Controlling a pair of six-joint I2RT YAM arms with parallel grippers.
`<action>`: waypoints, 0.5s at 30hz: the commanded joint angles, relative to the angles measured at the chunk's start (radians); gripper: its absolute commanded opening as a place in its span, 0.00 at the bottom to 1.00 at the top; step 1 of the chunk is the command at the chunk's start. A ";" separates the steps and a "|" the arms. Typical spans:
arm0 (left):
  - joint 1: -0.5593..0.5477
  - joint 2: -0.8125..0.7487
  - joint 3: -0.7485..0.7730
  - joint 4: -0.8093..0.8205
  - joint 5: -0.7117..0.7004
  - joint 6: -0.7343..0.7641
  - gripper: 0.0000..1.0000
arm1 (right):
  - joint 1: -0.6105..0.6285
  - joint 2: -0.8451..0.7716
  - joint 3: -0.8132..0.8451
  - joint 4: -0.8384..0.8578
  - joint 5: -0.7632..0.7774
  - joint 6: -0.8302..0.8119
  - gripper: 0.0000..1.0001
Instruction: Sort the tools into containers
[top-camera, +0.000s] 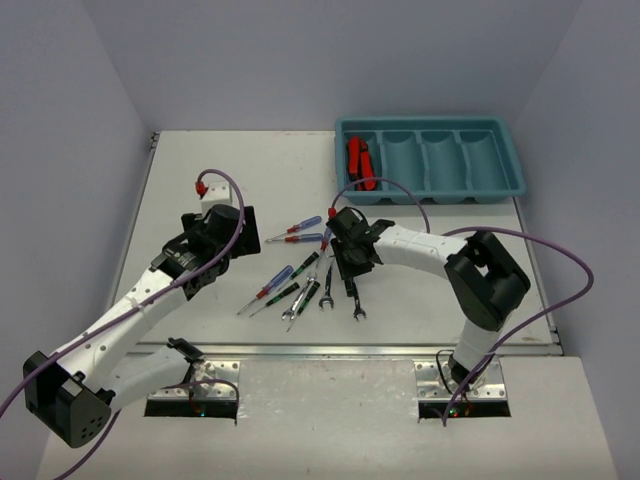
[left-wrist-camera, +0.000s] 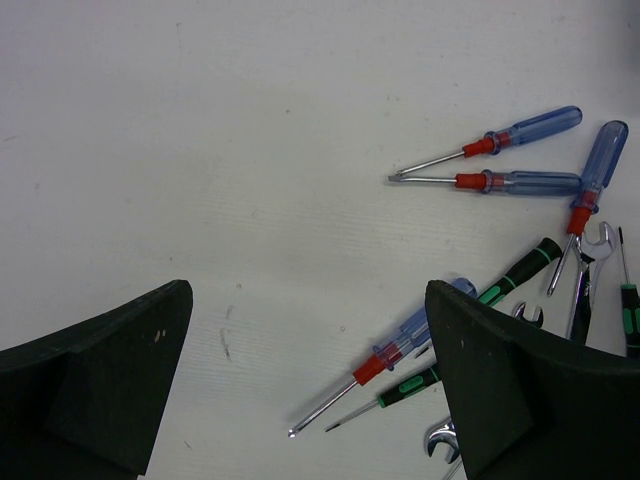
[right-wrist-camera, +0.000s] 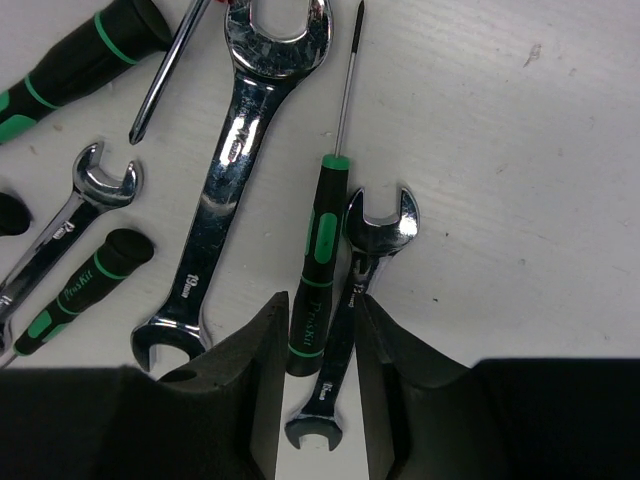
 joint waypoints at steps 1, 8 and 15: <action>-0.002 -0.026 0.001 0.039 0.005 0.012 1.00 | 0.013 0.024 0.024 0.033 -0.008 0.023 0.33; -0.002 -0.026 0.000 0.041 0.007 0.012 1.00 | 0.031 0.081 0.049 0.038 -0.024 0.030 0.30; -0.002 -0.029 0.000 0.041 0.007 0.012 1.00 | 0.034 0.145 0.070 0.030 0.001 0.047 0.16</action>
